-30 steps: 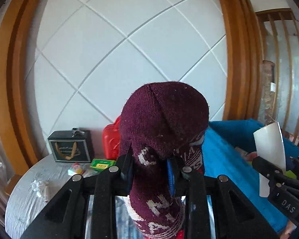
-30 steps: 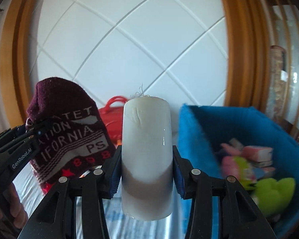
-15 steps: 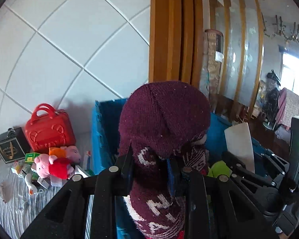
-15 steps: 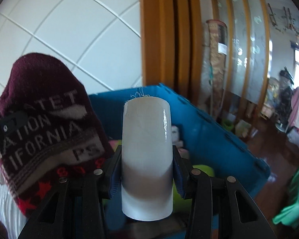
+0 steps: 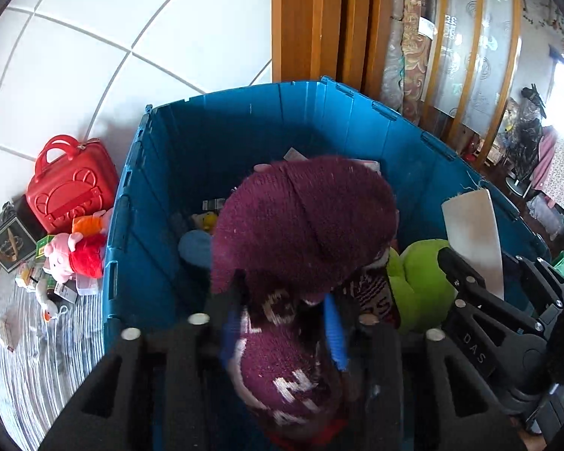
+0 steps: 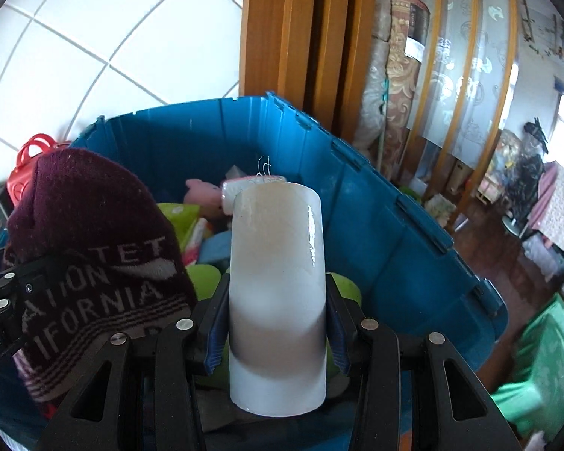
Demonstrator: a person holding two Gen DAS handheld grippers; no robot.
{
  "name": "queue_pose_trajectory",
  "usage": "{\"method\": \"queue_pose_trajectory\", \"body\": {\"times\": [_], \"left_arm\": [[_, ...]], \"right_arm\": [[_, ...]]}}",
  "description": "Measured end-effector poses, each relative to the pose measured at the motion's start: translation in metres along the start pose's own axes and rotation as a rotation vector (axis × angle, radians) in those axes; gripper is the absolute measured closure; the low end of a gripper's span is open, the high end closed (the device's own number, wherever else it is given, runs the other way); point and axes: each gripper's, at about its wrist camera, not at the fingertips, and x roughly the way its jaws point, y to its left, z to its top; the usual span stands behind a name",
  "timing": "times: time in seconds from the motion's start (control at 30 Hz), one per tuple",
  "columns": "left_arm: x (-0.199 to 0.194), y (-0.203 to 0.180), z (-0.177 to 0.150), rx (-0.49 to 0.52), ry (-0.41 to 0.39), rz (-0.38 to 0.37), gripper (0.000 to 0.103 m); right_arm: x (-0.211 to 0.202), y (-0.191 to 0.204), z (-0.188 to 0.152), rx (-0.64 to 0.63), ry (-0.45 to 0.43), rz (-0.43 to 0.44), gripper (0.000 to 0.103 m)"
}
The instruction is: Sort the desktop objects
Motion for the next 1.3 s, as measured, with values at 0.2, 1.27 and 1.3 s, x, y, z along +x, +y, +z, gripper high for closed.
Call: {"method": "queue_pose_trajectory", "body": {"times": [0.2, 1.27, 1.3], "left_arm": [[-0.006, 0.008, 0.000, 0.000, -0.059, 0.016, 0.025], [-0.142, 0.100, -0.082, -0.022, -0.273, 0.009, 0.002], [-0.144, 0.102, -0.085, -0.021, -0.271, 0.008, 0.002]], "right_arm": [[-0.002, -0.004, 0.005, -0.007, -0.038, -0.025, 0.035], [-0.140, 0.074, -0.037, -0.008, -0.157, -0.061, 0.000], [-0.143, 0.075, -0.039, -0.007, -0.159, -0.060, 0.000]]}}
